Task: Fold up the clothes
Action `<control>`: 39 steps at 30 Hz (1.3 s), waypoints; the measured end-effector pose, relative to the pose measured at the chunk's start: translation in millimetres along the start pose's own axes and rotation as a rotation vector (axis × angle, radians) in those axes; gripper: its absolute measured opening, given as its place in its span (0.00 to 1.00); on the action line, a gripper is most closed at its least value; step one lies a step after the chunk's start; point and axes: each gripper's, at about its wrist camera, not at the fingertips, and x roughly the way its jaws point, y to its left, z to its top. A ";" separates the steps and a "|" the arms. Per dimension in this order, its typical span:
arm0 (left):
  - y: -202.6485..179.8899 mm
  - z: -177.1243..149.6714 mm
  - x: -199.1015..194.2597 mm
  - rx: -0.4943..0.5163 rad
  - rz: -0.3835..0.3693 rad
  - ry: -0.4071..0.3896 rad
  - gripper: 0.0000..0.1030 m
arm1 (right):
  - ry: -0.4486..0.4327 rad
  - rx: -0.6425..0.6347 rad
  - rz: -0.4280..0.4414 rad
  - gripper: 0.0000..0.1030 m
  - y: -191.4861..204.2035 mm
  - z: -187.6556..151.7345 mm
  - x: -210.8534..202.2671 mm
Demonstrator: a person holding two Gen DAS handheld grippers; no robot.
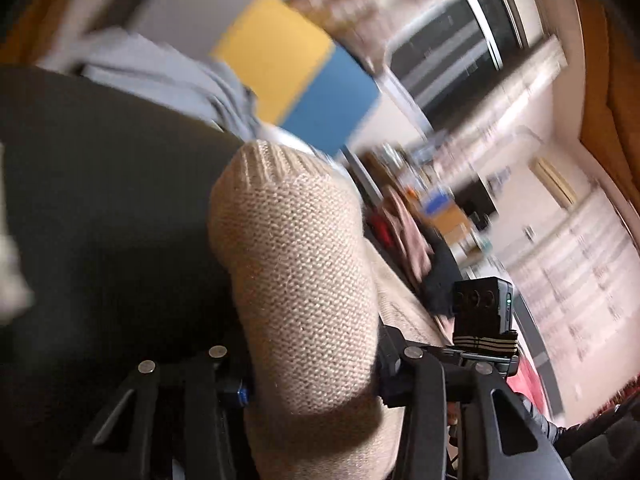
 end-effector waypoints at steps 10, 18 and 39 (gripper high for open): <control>85.1 45.8 -205.1 -0.058 0.307 -0.389 0.43 | 0.186 -0.349 0.282 0.34 186.6 122.2 183.9; 267.1 63.5 -238.5 -0.340 0.553 -0.326 0.44 | 0.394 -0.422 0.163 0.35 236.9 144.3 346.9; 198.1 78.5 -242.5 -0.136 0.909 -0.391 0.57 | 0.098 -0.692 0.066 0.65 237.7 121.5 247.5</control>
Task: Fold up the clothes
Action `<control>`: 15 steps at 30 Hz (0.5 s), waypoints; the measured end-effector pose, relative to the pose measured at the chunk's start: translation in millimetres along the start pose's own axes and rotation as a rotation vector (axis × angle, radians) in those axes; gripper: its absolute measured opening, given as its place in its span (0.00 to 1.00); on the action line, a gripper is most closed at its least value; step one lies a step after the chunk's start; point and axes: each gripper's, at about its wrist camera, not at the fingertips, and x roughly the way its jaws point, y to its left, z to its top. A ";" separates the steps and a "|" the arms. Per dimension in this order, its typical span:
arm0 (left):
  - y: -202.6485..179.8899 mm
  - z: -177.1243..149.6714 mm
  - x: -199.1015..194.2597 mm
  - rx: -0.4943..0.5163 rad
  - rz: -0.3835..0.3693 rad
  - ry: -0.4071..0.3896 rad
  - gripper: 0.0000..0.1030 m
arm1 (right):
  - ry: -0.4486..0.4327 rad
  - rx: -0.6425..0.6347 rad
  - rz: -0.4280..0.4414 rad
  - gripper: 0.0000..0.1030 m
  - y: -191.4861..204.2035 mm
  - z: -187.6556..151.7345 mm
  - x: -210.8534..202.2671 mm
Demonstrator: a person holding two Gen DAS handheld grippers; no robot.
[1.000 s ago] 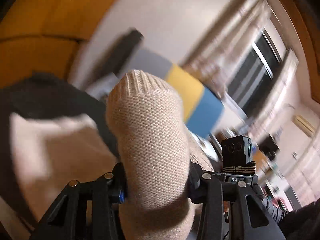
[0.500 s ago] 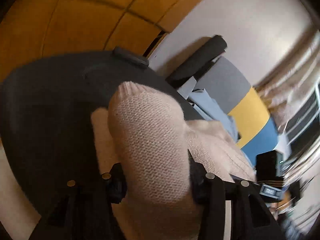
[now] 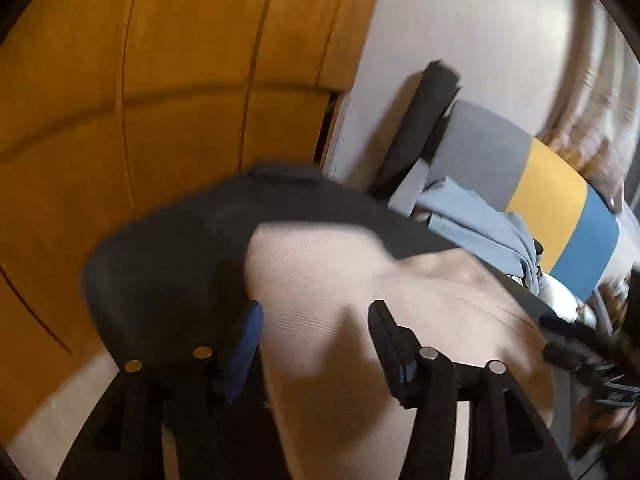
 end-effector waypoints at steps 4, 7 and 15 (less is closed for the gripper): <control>-24.9 -1.6 -27.9 -0.021 -0.094 -0.087 0.59 | 0.017 -0.156 0.075 0.65 38.7 -5.2 -12.7; -36.6 -18.8 2.2 -0.030 -0.111 0.038 0.60 | 0.172 -0.075 0.059 0.65 24.4 -37.6 9.7; -39.3 -38.9 32.7 -0.011 -0.019 0.067 0.60 | 0.170 0.053 -0.005 0.67 31.4 -55.5 4.5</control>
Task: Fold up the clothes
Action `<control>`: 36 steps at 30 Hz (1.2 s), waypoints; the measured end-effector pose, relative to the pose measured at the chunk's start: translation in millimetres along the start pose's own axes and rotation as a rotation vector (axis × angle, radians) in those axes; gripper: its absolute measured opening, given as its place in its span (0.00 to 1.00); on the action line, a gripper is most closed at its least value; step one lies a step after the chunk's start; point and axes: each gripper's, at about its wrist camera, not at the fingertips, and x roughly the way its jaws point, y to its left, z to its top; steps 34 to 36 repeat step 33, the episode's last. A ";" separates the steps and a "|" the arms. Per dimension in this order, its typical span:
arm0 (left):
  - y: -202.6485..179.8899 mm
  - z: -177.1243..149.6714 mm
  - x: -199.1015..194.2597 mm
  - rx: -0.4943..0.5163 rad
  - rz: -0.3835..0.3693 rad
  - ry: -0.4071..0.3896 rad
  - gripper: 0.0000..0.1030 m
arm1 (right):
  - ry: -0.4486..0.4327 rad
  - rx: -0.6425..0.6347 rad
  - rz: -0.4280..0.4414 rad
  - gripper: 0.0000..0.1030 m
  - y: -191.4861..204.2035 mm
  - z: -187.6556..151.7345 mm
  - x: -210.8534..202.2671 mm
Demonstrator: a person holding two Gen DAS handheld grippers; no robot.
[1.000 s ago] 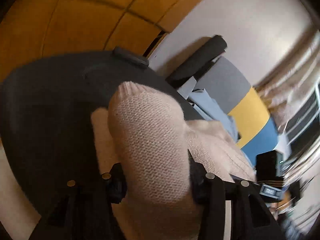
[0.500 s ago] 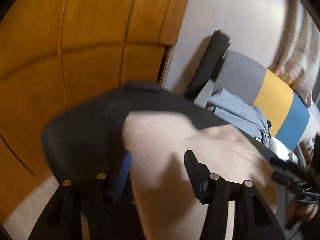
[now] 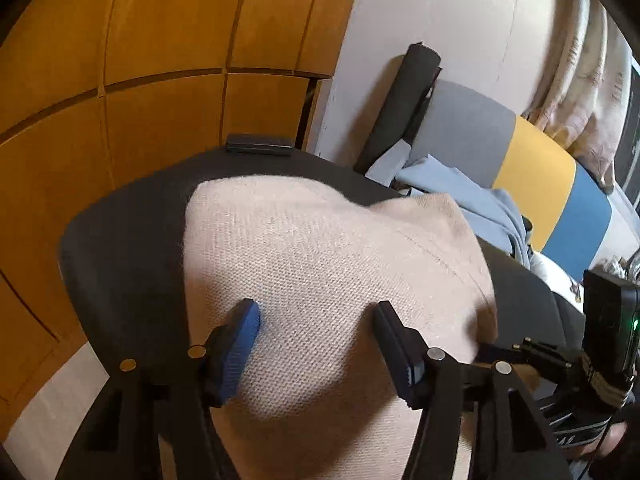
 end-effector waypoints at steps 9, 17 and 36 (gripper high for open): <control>-29.1 -23.7 -81.4 -0.027 0.134 -0.042 0.64 | -0.116 0.082 -0.055 1.00 26.7 -4.8 -33.2; -81.4 -30.8 -147.8 0.131 0.092 -0.109 0.55 | -0.180 0.054 -0.188 1.00 45.0 -6.9 -67.3; -73.2 -49.3 -143.9 -0.016 0.284 -0.104 0.46 | -0.262 -0.026 -0.302 1.00 71.4 -5.2 -92.4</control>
